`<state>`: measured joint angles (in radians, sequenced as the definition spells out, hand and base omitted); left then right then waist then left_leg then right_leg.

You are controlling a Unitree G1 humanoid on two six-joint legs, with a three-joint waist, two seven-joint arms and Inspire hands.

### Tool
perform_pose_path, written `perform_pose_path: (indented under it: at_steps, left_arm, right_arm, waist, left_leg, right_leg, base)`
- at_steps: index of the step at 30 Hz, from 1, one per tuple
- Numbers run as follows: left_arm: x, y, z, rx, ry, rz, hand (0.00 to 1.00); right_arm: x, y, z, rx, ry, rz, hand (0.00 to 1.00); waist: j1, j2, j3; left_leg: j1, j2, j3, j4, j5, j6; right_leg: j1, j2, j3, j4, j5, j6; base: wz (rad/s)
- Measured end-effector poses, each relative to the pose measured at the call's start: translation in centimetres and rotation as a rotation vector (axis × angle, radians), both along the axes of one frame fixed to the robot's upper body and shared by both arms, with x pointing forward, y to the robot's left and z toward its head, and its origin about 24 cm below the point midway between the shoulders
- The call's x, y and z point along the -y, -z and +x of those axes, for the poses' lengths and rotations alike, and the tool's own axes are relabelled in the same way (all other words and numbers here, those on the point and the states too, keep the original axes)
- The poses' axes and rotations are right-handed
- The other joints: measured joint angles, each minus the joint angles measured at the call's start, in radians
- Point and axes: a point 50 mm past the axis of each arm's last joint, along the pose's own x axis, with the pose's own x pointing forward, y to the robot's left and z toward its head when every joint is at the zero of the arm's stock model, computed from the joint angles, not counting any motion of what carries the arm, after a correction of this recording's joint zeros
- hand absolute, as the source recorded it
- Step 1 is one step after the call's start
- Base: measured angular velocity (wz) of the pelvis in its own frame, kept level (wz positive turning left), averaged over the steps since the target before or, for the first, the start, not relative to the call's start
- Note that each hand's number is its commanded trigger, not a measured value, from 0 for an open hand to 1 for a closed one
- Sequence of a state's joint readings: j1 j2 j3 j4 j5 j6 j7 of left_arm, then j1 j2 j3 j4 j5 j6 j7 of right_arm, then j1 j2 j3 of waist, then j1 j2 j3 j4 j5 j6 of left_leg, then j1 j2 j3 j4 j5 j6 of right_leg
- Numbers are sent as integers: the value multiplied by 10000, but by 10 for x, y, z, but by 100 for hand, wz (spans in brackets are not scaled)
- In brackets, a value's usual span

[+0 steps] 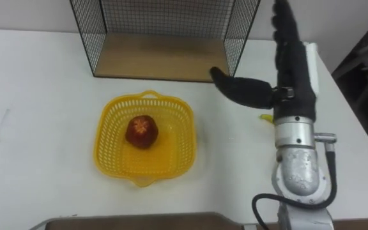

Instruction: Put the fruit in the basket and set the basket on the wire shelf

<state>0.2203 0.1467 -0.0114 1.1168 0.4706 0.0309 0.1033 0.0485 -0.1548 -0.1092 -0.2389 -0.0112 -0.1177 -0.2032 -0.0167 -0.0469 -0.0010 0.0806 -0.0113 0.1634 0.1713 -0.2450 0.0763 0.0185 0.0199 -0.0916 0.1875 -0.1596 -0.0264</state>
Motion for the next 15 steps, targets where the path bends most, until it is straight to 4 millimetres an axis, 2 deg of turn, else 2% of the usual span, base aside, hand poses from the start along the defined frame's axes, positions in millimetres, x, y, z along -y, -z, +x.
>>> perform_pose_path:
  at_steps: [2,5,9,11,15]
  left_arm:
    - [0,0,-1,-3,-39,19,0]
    - [-1,0,-1,28,-80,86,0]
    - [-2,0,-4,-55,-116,214,0]
    - [-4,-1,-5,-11,-354,317,0]
    - [-7,-4,-10,13,-608,470,0]
  right_arm:
    - [7,-2,-1,135,500,118,0]
    - [15,1,-2,110,1078,225,0]
    - [27,22,-2,-803,1807,62,0]
    - [34,38,-3,-1565,2263,-161,0]
    - [40,56,-8,-2574,2627,-160,0]
  waist:
    - [-117,41,-39]
    - [-182,71,-49]
    - [-304,70,-39]
    - [-299,38,-49]
    - [-286,5,-50]
  left_leg:
    - [24,0,1,26,0,0]
    - [40,0,0,113,0,0]
    - [202,5,-2,98,-2,-4]
    - [196,6,3,-30,-1,-4]
    - [198,6,7,-27,1,-2]
  right_leg:
    - [12,1,4,0,0,0]
    - [45,-8,8,-2,1,-1]
    - [143,-3,-15,-10,1,-1]
    - [170,6,-11,11,20,-14]
    - [162,6,1,23,22,-16]
  base:
    - [0]
    - [0]
    - [0]
    - [0]
    - [0]
